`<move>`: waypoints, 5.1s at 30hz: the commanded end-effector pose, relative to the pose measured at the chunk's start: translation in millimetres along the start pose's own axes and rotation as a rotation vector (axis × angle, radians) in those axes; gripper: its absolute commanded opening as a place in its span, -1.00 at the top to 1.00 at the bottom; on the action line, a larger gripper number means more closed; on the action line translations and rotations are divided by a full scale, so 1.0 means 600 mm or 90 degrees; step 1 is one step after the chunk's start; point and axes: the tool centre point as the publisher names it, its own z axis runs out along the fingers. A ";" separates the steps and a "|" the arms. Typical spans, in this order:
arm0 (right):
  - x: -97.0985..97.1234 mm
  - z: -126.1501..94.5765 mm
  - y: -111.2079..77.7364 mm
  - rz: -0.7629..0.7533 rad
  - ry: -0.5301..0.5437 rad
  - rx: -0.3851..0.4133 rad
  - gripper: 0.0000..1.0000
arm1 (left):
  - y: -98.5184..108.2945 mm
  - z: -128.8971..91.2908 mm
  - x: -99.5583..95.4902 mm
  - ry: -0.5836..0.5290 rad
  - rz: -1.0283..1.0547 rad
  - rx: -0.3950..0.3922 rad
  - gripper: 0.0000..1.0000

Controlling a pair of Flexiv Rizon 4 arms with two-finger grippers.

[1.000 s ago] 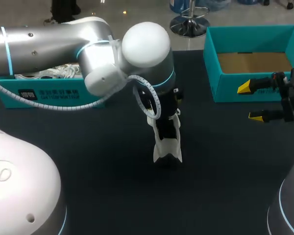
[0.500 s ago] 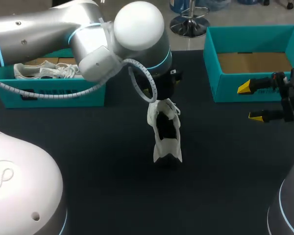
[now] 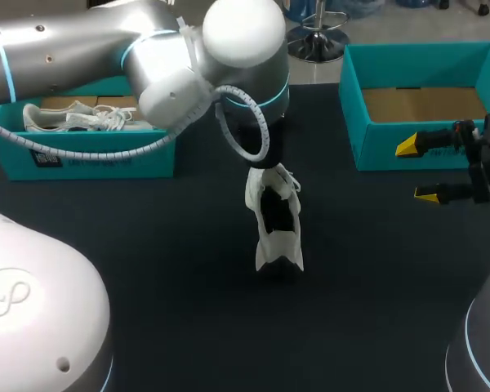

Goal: Take the shoe out of the shoebox, open the shoe tongue, remove and reinsert the insole, then place the shoe into the shoebox

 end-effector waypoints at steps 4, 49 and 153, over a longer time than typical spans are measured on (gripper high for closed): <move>0.000 0.000 -0.002 0.001 -0.002 -0.002 -1.00 | -0.031 0.035 -0.008 0.002 0.028 0.018 1.00; 0.000 0.000 -0.002 0.001 -0.002 -0.002 -1.00 | -0.138 0.058 -0.010 0.043 0.016 0.105 1.00; 0.000 0.000 -0.002 0.001 -0.002 -0.002 -1.00 | -0.330 0.026 -0.011 0.179 -0.924 0.064 -1.00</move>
